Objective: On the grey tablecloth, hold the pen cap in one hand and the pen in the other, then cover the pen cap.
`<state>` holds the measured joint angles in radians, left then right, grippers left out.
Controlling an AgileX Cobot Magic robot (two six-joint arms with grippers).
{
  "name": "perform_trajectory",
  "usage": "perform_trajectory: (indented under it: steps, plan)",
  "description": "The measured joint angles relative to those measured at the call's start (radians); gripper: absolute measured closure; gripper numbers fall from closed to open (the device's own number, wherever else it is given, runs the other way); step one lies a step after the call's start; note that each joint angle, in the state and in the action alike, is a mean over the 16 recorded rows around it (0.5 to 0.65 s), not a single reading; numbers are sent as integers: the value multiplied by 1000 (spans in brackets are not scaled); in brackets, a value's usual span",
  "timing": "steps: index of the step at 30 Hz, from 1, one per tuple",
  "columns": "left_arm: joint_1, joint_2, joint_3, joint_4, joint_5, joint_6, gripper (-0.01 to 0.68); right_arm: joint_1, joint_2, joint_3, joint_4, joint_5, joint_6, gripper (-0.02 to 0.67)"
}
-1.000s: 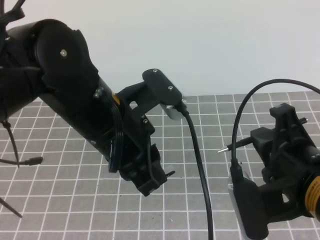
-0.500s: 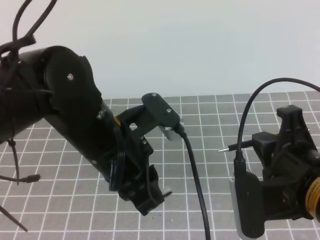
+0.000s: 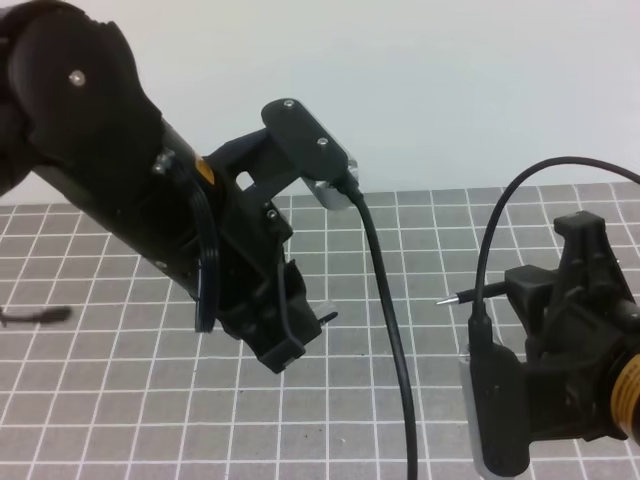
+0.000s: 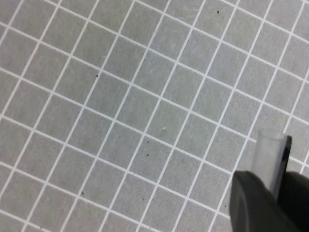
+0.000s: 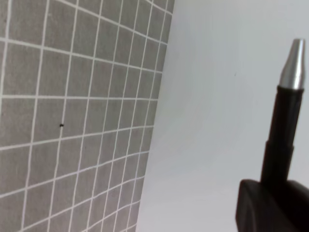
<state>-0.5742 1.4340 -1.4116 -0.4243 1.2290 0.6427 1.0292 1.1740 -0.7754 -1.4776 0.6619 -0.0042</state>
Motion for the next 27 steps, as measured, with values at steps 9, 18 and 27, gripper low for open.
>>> perform_trajectory:
  steps: [9,18,27]
  plan:
    - [0,19,-2,-28,9,3,663,0,-1,0,-25,-5,-2,652]
    - [0,39,-1,-75,10,26,672,0,-2,0,-77,-48,-3,652]
    - [0,42,-1,-108,12,47,667,0,10,0,-146,-98,-4,652]
